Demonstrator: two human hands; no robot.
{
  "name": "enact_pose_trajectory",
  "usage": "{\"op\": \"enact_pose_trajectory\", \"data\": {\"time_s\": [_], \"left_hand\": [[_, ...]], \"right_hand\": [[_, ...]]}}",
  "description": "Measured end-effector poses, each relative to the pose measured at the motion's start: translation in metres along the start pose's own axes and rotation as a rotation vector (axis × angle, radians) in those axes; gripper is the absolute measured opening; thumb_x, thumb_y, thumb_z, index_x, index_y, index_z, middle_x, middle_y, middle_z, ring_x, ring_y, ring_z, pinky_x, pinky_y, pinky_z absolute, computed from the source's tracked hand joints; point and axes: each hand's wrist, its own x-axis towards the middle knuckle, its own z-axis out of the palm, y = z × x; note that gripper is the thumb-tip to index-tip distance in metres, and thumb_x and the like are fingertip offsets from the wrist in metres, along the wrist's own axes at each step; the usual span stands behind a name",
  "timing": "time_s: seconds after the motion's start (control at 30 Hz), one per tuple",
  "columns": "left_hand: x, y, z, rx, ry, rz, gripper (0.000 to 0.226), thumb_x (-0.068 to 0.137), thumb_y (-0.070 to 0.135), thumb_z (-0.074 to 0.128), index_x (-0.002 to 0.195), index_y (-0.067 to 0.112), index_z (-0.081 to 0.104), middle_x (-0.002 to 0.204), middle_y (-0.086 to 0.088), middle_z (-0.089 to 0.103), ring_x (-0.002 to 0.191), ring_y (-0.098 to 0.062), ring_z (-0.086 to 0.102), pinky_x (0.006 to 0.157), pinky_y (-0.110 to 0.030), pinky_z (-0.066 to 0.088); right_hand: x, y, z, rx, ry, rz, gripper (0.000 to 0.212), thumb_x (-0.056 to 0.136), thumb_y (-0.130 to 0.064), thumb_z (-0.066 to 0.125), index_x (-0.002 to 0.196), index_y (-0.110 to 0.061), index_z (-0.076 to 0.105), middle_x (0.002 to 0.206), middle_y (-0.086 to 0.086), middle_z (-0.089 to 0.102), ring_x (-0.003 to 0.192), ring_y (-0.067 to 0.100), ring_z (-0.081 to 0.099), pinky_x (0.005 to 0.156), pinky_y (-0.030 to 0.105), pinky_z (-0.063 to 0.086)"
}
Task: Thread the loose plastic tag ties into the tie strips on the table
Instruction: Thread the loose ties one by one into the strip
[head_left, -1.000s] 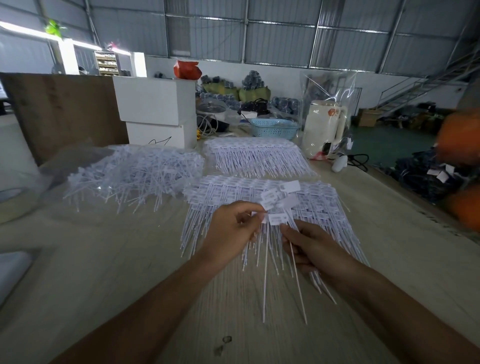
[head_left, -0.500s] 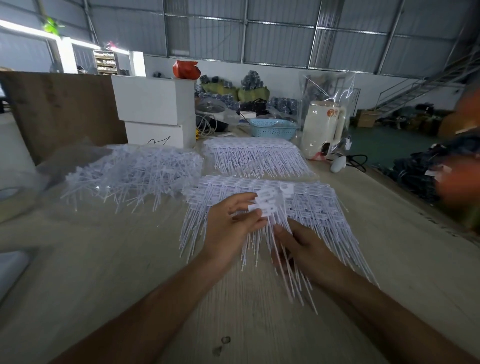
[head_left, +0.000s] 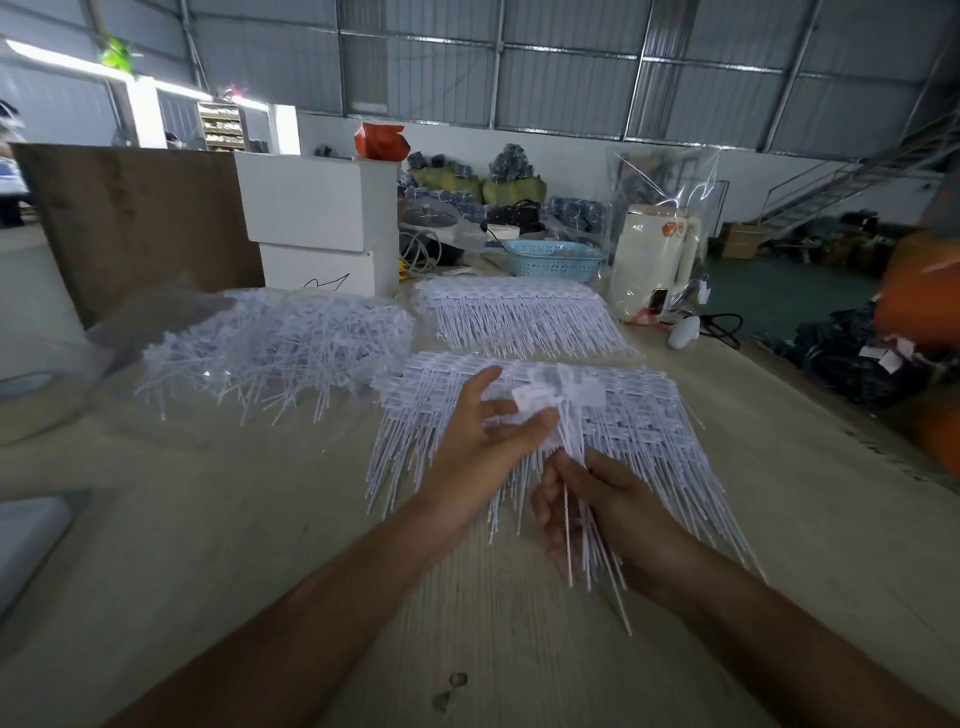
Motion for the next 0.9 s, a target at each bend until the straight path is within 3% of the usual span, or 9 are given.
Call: {"op": "enact_pose_trajectory", "data": {"time_s": [0.07, 0.13, 0.17, 0.3, 0.43, 0.57, 0.67, 0.73, 0.9], "left_hand": [[-0.003, -0.004, 0.006, -0.119, -0.138, -0.007, 0.07, 0.078, 0.035, 0.081, 0.138, 0.036, 0.046, 0.129, -0.002, 0.063, 0.107, -0.005, 0.067, 0.092, -0.032, 0.054], [-0.005, -0.006, 0.01, -0.233, -0.161, 0.05, 0.047, 0.087, 0.014, 0.075, 0.127, 0.03, 0.054, 0.115, -0.01, 0.07, 0.099, -0.028, 0.072, 0.078, -0.036, 0.059], [-0.005, -0.005, 0.011, -0.24, -0.126, 0.085, 0.038, 0.089, 0.009, 0.071, 0.121, 0.026, 0.057, 0.107, -0.012, 0.072, 0.092, -0.032, 0.072, 0.069, -0.036, 0.059], [-0.001, 0.001, 0.009, -0.238, 0.026, 0.116, 0.027, 0.09, 0.004, 0.07, 0.113, 0.013, 0.058, 0.086, -0.014, 0.069, 0.072, -0.033, 0.069, 0.059, -0.038, 0.056], [0.007, 0.006, -0.006, -0.361, 0.18, 0.13, 0.027, 0.092, 0.001, 0.065, 0.116, 0.005, 0.054, 0.085, -0.011, 0.068, 0.059, -0.024, 0.067, 0.055, -0.035, 0.057], [0.012, 0.001, -0.017, -0.298, 0.156, 0.094, 0.03, 0.092, 0.006, 0.067, 0.119, 0.006, 0.054, 0.093, -0.012, 0.069, 0.071, -0.026, 0.07, 0.066, -0.04, 0.06], [0.019, 0.001, -0.028, -0.24, 0.025, 0.022, 0.047, 0.085, 0.022, 0.074, 0.127, 0.011, 0.055, 0.105, -0.008, 0.071, 0.092, -0.026, 0.072, 0.078, -0.042, 0.061], [0.025, 0.003, -0.042, -0.196, -0.017, -0.004, 0.057, 0.078, 0.035, 0.074, 0.128, 0.017, 0.056, 0.112, -0.007, 0.072, 0.099, -0.025, 0.072, 0.079, -0.042, 0.061], [0.036, 0.003, -0.075, -0.207, 0.238, -0.002, 0.055, 0.079, 0.052, 0.071, 0.127, 0.03, 0.054, 0.099, -0.008, 0.075, 0.083, -0.027, 0.075, 0.06, -0.035, 0.059]], "right_hand": [[-0.003, 0.005, 0.006, -0.071, -0.106, -0.004, 0.032, 0.103, -0.034, 0.048, 0.089, -0.007, 0.057, 0.071, 0.013, 0.058, 0.051, 0.021, 0.051, 0.048, 0.029, 0.046], [-0.004, 0.01, 0.012, -0.087, -0.211, -0.022, 0.031, 0.105, -0.033, 0.047, 0.089, -0.008, 0.056, 0.068, 0.011, 0.056, 0.049, 0.019, 0.046, 0.046, 0.028, 0.044], [-0.004, 0.01, 0.012, -0.081, -0.23, -0.033, 0.03, 0.105, -0.032, 0.048, 0.089, -0.008, 0.056, 0.067, 0.01, 0.055, 0.048, 0.019, 0.045, 0.047, 0.028, 0.043], [-0.002, 0.008, 0.008, -0.063, -0.231, -0.03, 0.029, 0.104, -0.029, 0.052, 0.092, -0.005, 0.061, 0.07, 0.009, 0.053, 0.052, 0.016, 0.047, 0.05, 0.028, 0.044], [-0.002, 0.01, 0.008, -0.095, -0.189, -0.019, 0.03, 0.104, -0.031, 0.049, 0.097, -0.005, 0.063, 0.068, 0.007, 0.05, 0.051, 0.016, 0.044, 0.048, 0.026, 0.042], [-0.003, 0.008, 0.01, -0.143, -0.069, 0.003, 0.031, 0.103, -0.035, 0.047, 0.089, -0.015, 0.065, 0.061, -0.001, 0.03, 0.049, 0.011, 0.027, 0.041, 0.02, 0.027], [-0.004, 0.005, 0.01, -0.118, 0.016, -0.024, 0.036, 0.105, -0.029, 0.045, 0.076, -0.019, 0.063, 0.06, 0.004, 0.032, 0.045, 0.011, 0.028, 0.039, 0.019, 0.025], [-0.003, 0.0, 0.009, -0.088, 0.05, -0.037, 0.034, 0.105, -0.027, 0.044, 0.078, -0.014, 0.061, 0.061, 0.003, 0.032, 0.044, 0.011, 0.029, 0.039, 0.019, 0.024], [0.0, -0.002, 0.002, -0.089, 0.085, -0.025, 0.03, 0.106, -0.027, 0.043, 0.083, -0.011, 0.055, 0.063, 0.003, 0.032, 0.047, 0.011, 0.026, 0.04, 0.02, 0.024]]}}
